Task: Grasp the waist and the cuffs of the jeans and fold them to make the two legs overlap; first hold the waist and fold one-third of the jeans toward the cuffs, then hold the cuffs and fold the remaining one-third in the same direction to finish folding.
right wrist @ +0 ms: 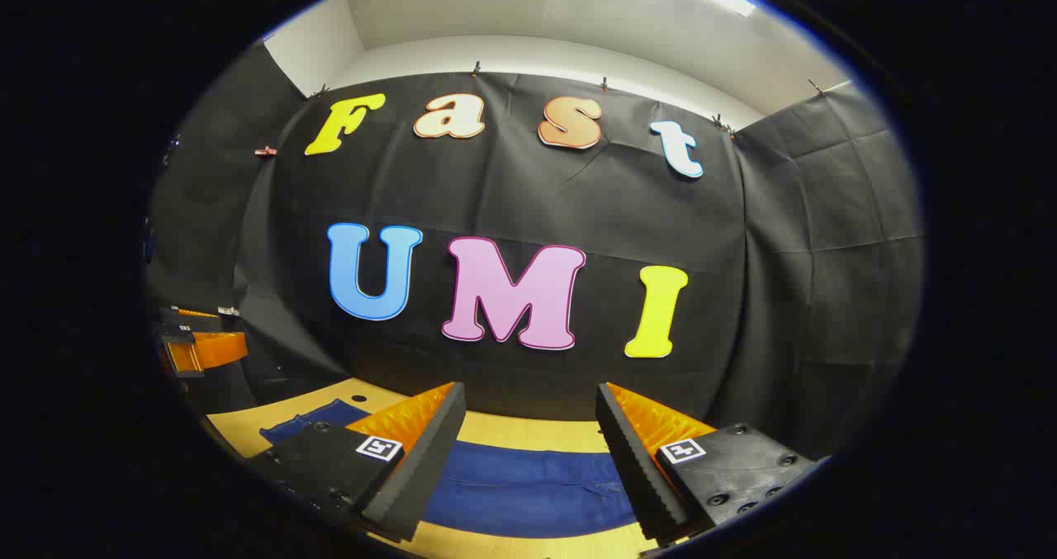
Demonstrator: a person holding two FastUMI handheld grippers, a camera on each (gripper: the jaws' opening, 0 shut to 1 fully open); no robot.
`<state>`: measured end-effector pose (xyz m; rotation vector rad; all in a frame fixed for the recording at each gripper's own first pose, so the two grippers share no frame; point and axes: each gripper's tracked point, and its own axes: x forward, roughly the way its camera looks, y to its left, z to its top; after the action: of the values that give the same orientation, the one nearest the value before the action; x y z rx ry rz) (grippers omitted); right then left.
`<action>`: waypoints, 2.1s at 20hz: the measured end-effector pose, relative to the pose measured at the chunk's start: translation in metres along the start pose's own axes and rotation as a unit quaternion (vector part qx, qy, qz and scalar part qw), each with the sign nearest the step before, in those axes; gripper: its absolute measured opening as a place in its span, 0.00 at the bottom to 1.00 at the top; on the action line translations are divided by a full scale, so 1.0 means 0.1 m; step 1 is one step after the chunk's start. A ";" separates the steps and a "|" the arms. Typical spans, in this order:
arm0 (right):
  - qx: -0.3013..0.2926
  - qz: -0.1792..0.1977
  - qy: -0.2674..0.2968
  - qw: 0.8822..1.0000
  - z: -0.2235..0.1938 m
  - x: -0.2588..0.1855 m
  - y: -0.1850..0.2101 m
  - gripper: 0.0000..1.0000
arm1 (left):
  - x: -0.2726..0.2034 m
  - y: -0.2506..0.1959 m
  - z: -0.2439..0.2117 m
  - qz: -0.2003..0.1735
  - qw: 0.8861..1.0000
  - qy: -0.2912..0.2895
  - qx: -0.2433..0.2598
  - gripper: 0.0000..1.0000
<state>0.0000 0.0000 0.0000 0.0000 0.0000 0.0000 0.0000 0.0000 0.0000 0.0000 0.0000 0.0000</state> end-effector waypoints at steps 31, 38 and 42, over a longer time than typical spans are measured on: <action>-0.002 -0.008 0.066 0.998 -0.68 0.46 -0.13 0.95 | 0.59 1.05 -1.51 -0.022 0.970 0.165 0.178 0.98; -0.019 -0.001 0.097 0.995 -0.94 0.44 -0.12 0.97 | 0.45 1.98 -2.68 -0.141 0.835 0.313 0.431 0.98; -0.021 -0.013 0.121 0.992 -1.14 0.41 -0.20 0.97 | 0.49 2.38 -3.31 -0.205 0.734 0.358 0.539 0.97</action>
<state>0.0413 -0.0203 -0.1138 -0.0428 0.2418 -0.0253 0.0489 0.2378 -0.3311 1.1860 0.7880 -0.4515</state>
